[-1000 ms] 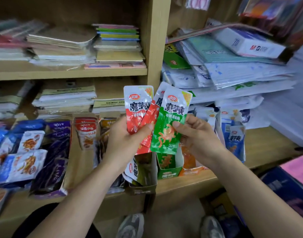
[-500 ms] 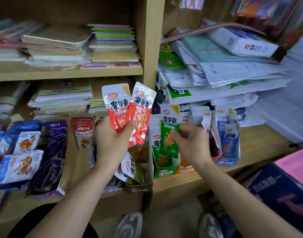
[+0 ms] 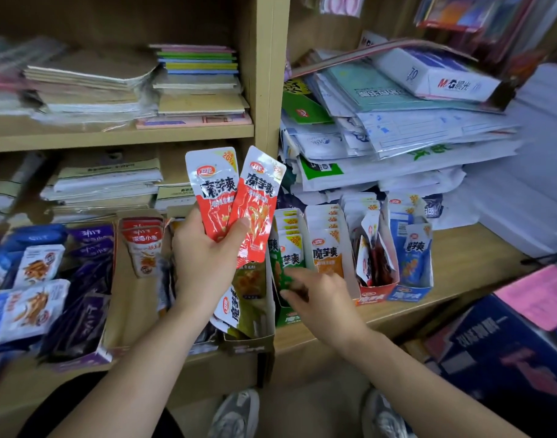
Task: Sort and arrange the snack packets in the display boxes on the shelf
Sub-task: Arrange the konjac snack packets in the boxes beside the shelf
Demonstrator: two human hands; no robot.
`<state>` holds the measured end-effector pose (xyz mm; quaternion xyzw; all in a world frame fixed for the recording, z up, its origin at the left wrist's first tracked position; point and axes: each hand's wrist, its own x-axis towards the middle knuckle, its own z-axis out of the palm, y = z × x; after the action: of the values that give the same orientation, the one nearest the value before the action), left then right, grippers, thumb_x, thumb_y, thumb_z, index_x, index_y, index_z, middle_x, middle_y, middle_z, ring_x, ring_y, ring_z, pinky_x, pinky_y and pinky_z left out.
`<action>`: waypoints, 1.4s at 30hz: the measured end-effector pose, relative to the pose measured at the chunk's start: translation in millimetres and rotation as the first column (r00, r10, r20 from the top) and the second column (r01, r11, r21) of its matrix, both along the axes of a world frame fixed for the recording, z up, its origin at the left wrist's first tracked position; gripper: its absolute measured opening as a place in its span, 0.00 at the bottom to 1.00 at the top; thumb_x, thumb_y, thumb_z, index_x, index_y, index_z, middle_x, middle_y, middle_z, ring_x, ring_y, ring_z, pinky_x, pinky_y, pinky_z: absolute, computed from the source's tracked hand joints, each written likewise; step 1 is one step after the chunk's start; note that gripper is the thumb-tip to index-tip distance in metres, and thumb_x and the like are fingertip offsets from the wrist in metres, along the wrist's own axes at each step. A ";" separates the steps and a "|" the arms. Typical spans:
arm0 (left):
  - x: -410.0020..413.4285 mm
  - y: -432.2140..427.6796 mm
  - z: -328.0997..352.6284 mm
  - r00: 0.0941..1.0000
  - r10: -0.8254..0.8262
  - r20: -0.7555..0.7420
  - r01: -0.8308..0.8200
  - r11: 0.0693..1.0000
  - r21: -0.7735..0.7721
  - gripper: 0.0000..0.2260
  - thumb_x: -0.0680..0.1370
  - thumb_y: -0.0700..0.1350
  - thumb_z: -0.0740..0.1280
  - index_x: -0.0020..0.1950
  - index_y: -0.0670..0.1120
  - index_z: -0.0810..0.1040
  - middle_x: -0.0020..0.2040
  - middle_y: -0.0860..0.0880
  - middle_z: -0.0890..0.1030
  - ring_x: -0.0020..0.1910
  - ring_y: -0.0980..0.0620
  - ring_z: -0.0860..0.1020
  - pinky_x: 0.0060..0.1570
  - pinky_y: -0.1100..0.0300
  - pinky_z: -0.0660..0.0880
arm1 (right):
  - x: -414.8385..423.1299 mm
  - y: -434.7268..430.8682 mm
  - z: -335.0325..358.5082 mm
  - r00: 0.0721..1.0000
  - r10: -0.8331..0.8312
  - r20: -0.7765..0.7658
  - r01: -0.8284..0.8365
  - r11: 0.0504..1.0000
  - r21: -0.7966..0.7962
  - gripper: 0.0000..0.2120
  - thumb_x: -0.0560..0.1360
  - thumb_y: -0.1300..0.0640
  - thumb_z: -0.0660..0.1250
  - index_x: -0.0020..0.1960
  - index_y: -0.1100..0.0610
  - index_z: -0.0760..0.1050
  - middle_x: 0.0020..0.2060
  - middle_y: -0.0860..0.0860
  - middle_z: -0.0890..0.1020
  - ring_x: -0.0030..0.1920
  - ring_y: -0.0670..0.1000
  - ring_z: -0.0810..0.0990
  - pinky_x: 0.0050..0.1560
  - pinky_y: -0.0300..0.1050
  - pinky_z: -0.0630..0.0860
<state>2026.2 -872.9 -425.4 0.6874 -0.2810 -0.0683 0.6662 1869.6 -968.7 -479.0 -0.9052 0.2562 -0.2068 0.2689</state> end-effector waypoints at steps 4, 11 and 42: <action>-1.8 -0.2 -0.2 1.000 -0.015 -0.016 0.015 1.000 -0.013 0.11 0.75 0.42 0.75 0.55 0.50 0.81 0.52 0.55 0.85 0.52 0.56 0.83 0.54 0.49 0.81 | -3.6 -4.6 -2.7 1.000 -0.008 0.014 0.009 0.995 -0.104 0.07 0.77 0.53 0.72 0.52 0.55 0.82 0.37 0.48 0.85 0.34 0.46 0.81 0.38 0.44 0.79; -24.0 -8.5 6.3 0.990 -0.139 -0.019 0.138 0.990 -0.041 0.10 0.75 0.41 0.75 0.52 0.54 0.81 0.48 0.59 0.86 0.50 0.59 0.84 0.51 0.51 0.81 | -38.9 -19.9 32.6 0.916 -0.234 0.327 0.131 0.942 0.309 0.16 0.75 0.54 0.74 0.61 0.54 0.81 0.47 0.44 0.86 0.46 0.45 0.84 0.49 0.46 0.83; -111.8 -113.4 -28.8 0.915 -0.401 -0.055 0.397 0.863 0.313 0.13 0.77 0.39 0.71 0.56 0.57 0.81 0.48 0.55 0.82 0.43 0.59 0.80 0.44 0.62 0.78 | -115.7 -97.1 28.9 0.679 -0.561 0.474 0.379 0.821 0.428 0.06 0.78 0.59 0.71 0.54 0.52 0.78 0.48 0.42 0.84 0.48 0.41 0.84 0.43 0.39 0.83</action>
<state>1914.4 -986.3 -454.2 0.7130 -0.4062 -0.2447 0.5165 1753.9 -1065.8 -450.1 -0.6486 0.4156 -0.4949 0.4021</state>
